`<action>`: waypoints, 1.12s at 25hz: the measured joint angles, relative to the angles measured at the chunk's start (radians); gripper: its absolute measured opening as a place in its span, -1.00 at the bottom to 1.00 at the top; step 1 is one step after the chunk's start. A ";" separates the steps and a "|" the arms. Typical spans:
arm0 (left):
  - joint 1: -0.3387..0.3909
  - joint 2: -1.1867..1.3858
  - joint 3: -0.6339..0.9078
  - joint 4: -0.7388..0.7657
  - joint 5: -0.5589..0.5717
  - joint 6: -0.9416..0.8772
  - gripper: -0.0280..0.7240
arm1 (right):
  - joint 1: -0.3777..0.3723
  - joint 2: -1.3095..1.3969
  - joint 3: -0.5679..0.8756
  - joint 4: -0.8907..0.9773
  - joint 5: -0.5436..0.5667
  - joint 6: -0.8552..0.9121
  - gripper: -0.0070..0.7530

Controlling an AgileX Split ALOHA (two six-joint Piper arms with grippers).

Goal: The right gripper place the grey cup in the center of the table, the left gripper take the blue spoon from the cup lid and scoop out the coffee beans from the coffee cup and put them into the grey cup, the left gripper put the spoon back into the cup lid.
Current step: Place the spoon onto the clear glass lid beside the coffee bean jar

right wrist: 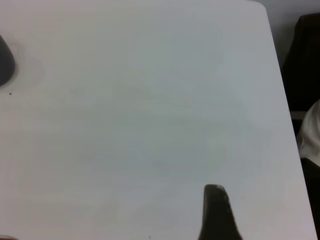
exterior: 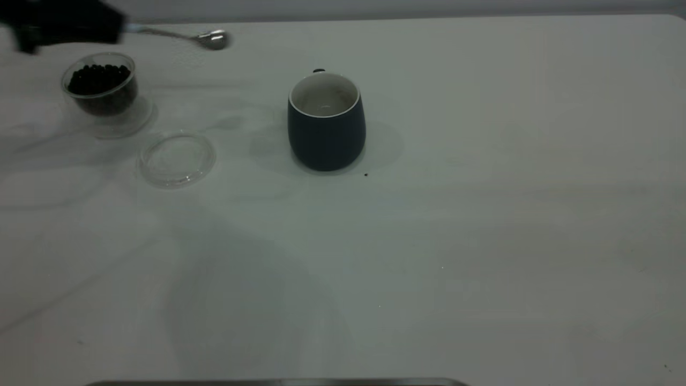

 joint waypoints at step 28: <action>0.069 0.113 0.059 0.137 0.003 0.060 -0.60 | 0.000 0.000 0.000 0.000 0.000 0.000 0.23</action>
